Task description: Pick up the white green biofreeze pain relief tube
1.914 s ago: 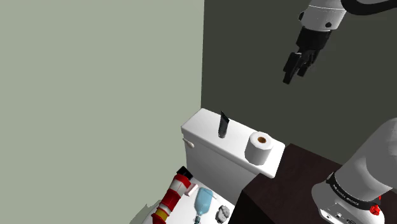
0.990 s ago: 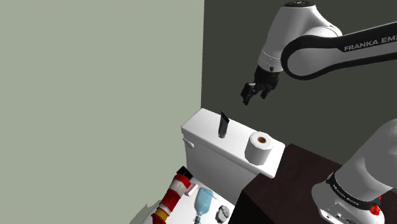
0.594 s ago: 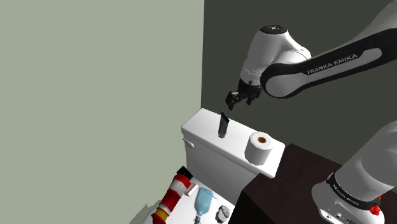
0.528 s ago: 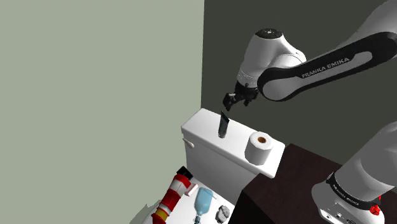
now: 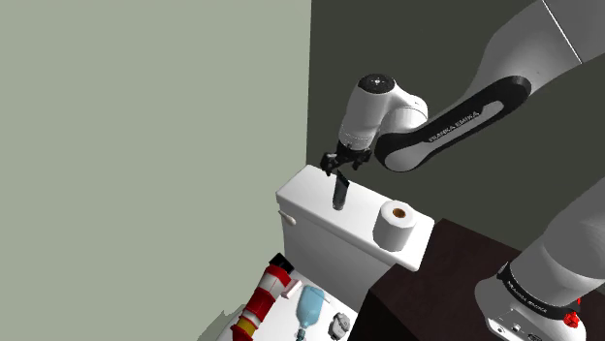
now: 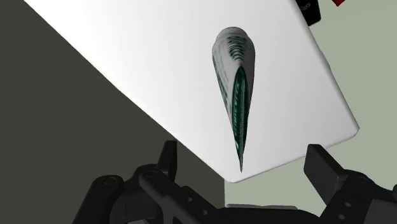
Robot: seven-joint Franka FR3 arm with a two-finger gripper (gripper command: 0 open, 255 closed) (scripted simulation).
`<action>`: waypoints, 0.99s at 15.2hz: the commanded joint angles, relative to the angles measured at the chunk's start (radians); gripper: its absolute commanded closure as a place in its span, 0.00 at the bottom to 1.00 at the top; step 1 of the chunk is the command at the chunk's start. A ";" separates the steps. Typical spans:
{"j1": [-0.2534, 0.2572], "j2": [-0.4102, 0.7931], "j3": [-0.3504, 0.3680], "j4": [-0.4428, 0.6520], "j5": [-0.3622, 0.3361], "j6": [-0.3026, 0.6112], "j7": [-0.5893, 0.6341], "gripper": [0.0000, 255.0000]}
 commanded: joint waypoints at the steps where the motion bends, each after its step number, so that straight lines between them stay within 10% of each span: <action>1: -0.006 0.034 -0.001 0.004 -0.052 0.022 0.043 0.00; 6: -0.007 0.082 -0.010 0.003 -0.136 0.054 0.113 0.00; 7: -0.006 0.081 -0.009 0.003 -0.134 0.053 0.112 1.00; 15: -0.007 0.081 -0.010 0.002 -0.135 0.054 0.111 1.00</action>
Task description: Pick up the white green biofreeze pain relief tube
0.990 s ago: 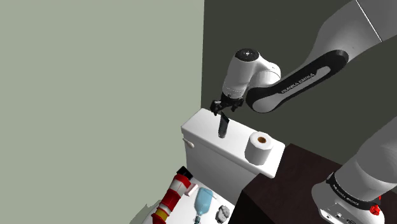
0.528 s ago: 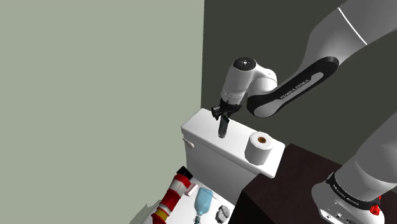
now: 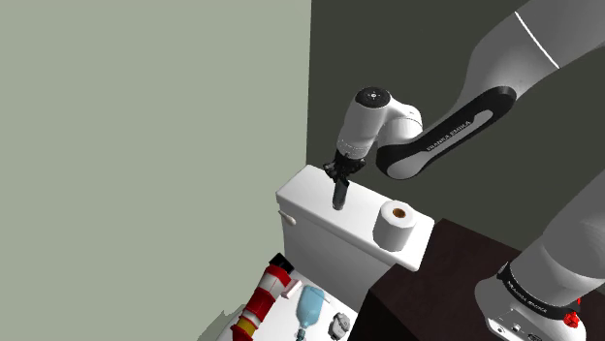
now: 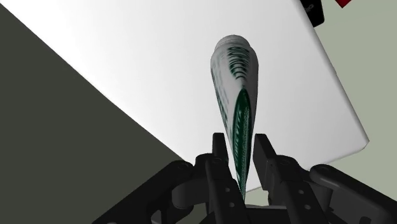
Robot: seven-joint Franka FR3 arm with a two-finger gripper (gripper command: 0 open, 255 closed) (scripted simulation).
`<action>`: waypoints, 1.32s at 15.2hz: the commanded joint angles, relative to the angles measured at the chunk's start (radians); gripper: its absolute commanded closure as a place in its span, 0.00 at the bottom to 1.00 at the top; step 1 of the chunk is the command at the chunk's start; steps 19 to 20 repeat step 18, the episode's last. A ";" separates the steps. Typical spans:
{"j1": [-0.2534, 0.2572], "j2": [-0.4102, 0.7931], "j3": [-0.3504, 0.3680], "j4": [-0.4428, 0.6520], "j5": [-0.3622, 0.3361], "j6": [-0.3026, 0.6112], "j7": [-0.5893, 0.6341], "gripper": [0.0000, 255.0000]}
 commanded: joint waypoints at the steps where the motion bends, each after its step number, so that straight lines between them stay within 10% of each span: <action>1: 0.000 0.002 0.000 0.000 -0.002 0.000 0.002 1.00; 20: 0.027 -0.179 0.002 0.035 0.282 -0.162 -0.238 1.00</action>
